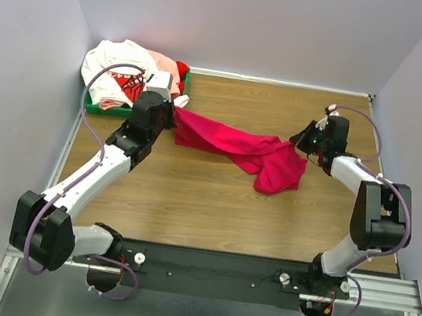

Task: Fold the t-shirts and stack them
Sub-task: Flatten the tshirt out

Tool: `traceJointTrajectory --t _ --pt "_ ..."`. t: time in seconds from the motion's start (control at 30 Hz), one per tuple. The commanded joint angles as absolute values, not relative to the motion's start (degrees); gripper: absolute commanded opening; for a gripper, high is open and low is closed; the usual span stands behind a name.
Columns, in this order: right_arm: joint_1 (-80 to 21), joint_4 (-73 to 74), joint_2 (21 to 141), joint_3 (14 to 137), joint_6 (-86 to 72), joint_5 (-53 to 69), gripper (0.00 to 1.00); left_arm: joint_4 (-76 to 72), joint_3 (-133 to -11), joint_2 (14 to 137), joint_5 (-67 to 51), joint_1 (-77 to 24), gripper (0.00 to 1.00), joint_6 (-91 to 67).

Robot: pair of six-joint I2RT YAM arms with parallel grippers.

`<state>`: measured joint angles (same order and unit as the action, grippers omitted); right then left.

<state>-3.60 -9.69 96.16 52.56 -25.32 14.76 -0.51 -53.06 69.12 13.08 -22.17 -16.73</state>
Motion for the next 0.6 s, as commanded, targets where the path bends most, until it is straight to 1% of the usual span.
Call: traceJointTrajectory --t 0.0,0.07,0.1,0.23,0.33,0.43,0.57 --pt "-2.1 -3.4 92.5 63.3 -21.8 10.2 0.0 -2.3 -57.5 72.8 10.8 -19.8 0.0 -15.4" --pt "-1.6 -0.3 92.6 68.5 -20.5 9.0 0.01 -2.7 -59.9 75.0 7.8 -17.9 0.0 -15.6" --pt "-1.5 2.9 92.5 73.3 -19.3 7.9 0.0 -2.7 -62.9 75.7 4.8 -16.5 0.0 -15.6" --pt "-1.4 7.6 91.6 83.9 -16.9 4.7 0.0 -2.8 -70.6 78.7 -1.7 -14.1 0.0 -15.5" --pt "-1.4 10.7 90.4 89.3 -16.0 3.8 0.0 -2.7 -75.9 80.0 -4.7 -13.0 0.0 -15.8" --pt "-1.4 11.8 86.1 87.6 -17.4 5.3 0.0 -2.7 -76.3 78.9 -4.1 -12.0 0.0 -16.4" --pt "-2.2 12.7 75.0 73.9 -21.6 4.6 0.0 -5.6 -67.3 74.4 1.6 -11.4 0.0 -18.4"
